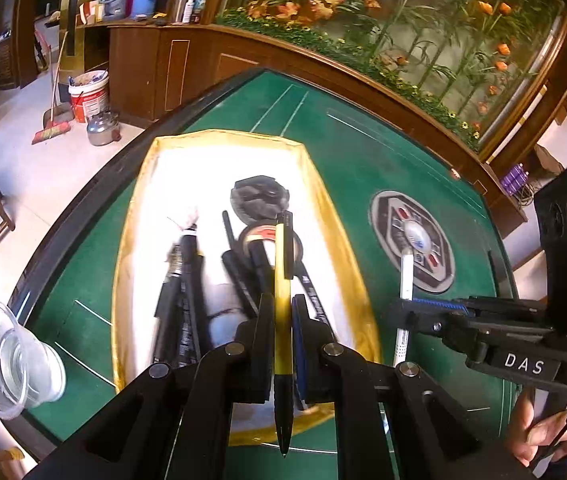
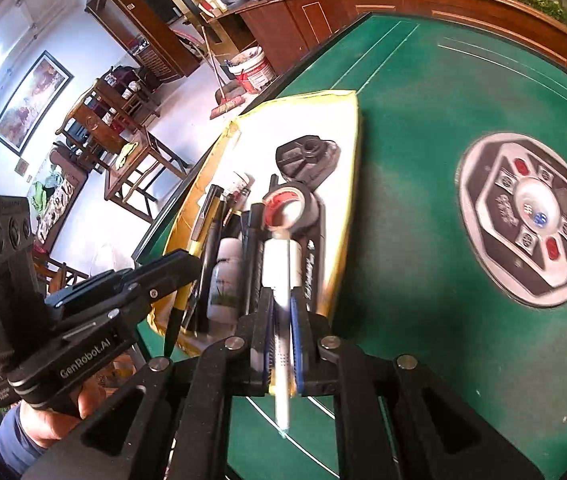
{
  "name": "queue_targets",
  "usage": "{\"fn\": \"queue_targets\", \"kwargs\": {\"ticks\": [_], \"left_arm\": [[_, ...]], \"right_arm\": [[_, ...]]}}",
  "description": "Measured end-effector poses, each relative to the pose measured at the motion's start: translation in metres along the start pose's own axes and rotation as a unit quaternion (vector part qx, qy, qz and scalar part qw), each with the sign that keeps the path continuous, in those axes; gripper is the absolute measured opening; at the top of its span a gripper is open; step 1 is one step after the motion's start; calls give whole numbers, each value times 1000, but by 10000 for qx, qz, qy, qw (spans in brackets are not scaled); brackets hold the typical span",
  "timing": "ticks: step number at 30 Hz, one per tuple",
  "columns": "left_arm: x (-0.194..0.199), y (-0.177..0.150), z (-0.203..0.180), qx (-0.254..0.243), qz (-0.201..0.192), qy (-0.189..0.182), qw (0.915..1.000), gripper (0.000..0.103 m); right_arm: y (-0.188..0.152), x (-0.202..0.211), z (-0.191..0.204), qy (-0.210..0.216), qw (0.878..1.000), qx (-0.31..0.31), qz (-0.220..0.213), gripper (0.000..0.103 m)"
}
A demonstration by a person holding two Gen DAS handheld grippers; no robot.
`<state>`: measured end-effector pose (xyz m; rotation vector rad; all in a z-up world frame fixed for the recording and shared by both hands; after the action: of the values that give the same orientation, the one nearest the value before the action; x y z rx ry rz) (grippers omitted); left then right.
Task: Organize rigid objects
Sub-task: 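Carry the yellow pen and white pen into the tray and release both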
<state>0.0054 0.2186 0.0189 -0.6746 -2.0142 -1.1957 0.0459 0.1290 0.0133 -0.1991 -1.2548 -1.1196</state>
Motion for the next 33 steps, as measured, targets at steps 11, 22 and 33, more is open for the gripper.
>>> {"fn": "queue_targets", "kwargs": {"ticks": [11, 22, 33], "left_arm": [[-25, -1, 33, 151, 169, 204, 9995, 8], [-41, 0, 43, 195, 270, 308, 9990, 8], [-47, 4, 43, 168, 298, 381, 9987, 8]], "right_arm": [[30, -48, 10, -166, 9996, 21, 248, 7], [39, -74, 5, -339, 9990, -39, 291, 7], [46, -84, 1, -323, 9990, -143, 289, 7]]}}
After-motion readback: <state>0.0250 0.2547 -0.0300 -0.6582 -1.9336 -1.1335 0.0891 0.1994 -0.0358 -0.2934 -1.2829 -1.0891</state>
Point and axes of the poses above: each gripper's, at about its wrist camera, not at the fingertips, and x roughly against the way its jaws point, z to its left, y to its top, the point moved 8 cm from there along -x, roughly the way its jaws point, and after that the axes turned 2 degrees about x, right-handed, at the moved point
